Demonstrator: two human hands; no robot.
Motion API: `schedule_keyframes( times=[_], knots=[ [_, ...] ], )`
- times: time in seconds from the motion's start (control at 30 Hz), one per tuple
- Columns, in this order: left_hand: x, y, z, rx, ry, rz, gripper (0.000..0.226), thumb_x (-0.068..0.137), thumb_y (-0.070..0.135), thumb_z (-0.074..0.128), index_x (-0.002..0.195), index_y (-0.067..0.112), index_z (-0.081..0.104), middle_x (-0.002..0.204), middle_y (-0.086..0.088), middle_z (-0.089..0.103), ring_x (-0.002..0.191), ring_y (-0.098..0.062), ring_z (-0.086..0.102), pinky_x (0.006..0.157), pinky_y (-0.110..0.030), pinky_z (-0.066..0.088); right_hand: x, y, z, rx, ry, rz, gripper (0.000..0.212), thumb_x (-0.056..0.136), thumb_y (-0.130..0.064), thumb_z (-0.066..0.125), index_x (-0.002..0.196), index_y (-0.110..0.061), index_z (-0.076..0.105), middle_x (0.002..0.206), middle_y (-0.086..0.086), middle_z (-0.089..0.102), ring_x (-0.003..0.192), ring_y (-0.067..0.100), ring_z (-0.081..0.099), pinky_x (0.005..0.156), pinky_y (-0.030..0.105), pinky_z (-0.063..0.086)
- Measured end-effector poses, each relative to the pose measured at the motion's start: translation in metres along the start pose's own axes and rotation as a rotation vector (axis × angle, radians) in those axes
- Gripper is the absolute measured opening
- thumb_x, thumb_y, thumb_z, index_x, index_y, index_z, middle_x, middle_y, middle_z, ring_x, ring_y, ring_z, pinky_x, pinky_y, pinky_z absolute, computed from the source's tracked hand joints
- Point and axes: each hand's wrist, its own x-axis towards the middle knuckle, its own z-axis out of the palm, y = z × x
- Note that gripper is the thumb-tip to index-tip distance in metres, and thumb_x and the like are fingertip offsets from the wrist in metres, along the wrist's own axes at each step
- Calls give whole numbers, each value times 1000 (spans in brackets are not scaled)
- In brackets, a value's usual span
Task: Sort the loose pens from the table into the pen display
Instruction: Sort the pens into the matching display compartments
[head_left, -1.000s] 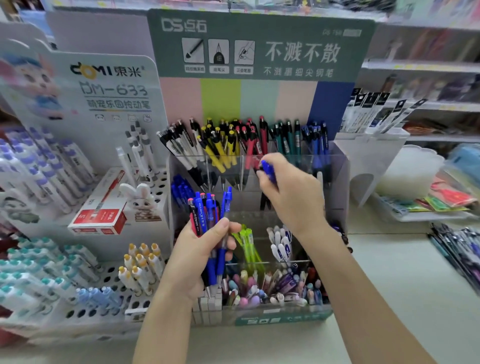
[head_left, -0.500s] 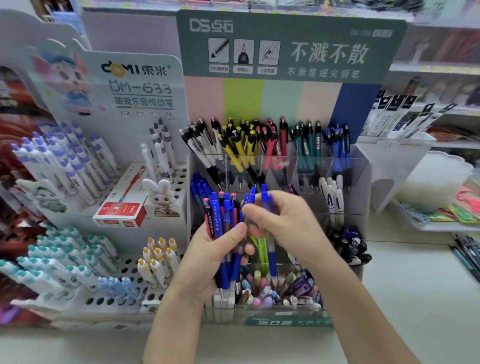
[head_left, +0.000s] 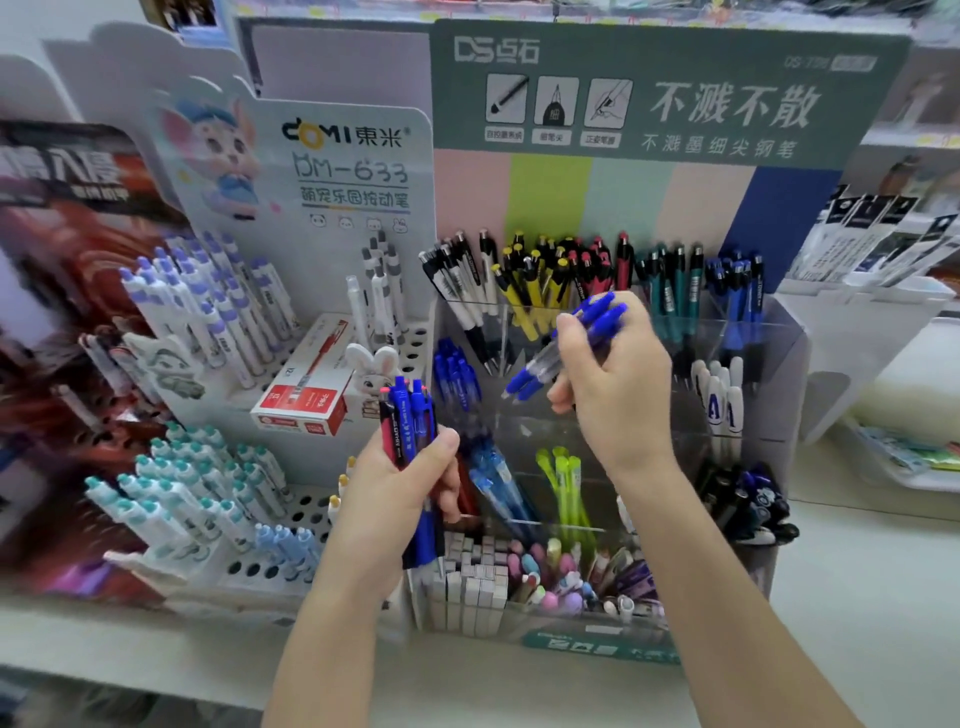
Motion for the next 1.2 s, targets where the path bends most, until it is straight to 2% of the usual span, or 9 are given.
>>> schedule_keyframes(
  times=[0.17,0.33,0.5,0.57,0.63,0.8,0.87,1.03,1.2],
  knots=[
    [-4,1,0,-221,-223,-48,28,84,22,66,101,8,50,64,-1,43,49,-10,38,45,-21,39,3,21,30,-677,-276,-80,19,96,-28,53,86,-15,44,84,0,51,73,19,54,56,24,37],
    [-5,1,-2,-277,-323,-37,32,77,15,67,104,7,51,62,-1,42,49,-10,39,46,-21,41,1,26,38,-805,-387,117,31,92,-39,59,86,-12,46,78,1,51,77,25,57,61,32,41],
    [-4,-1,-1,-281,-353,-46,32,75,13,68,101,6,50,62,-3,43,48,-11,42,46,-21,42,-9,8,20,-567,-261,-11,36,88,-34,65,116,-13,56,99,-1,62,88,15,59,76,30,50],
    [-4,-2,1,-268,-373,-43,28,77,11,66,99,5,50,62,-3,46,48,-11,42,46,-22,42,-13,-5,14,-319,-249,-66,23,90,-29,63,110,-18,65,94,-7,63,78,6,57,73,26,50],
    [-4,-3,4,-249,-401,-30,26,78,11,67,96,5,50,62,-4,48,47,-11,43,46,-22,41,-19,-17,11,-85,-416,6,22,87,-31,65,108,-24,68,87,-7,61,68,3,54,66,21,49],
    [-2,0,9,-116,-409,-30,34,75,15,73,102,7,54,58,1,51,47,-10,44,46,-22,42,-28,-18,14,-118,-463,-36,28,78,-24,75,105,-26,67,87,0,53,72,10,52,72,17,49],
    [-1,0,8,-80,-439,-36,38,75,14,76,105,7,54,60,0,52,48,-9,45,47,-22,42,-28,-16,12,-25,-486,25,24,78,-20,76,100,-24,65,87,2,56,68,11,56,67,21,52],
    [2,-9,8,-209,-549,3,53,73,51,76,98,7,61,76,-6,58,54,-12,46,49,-23,43,-23,-10,-1,291,-537,265,19,81,-5,71,97,-10,64,75,5,62,56,13,56,46,22,44],
    [0,-8,14,-208,-448,1,46,82,41,61,105,3,55,77,-11,57,54,-15,47,49,-26,42,-24,-4,-5,366,-493,374,12,86,0,62,95,-7,58,74,5,58,50,13,48,42,22,37]
  ],
)
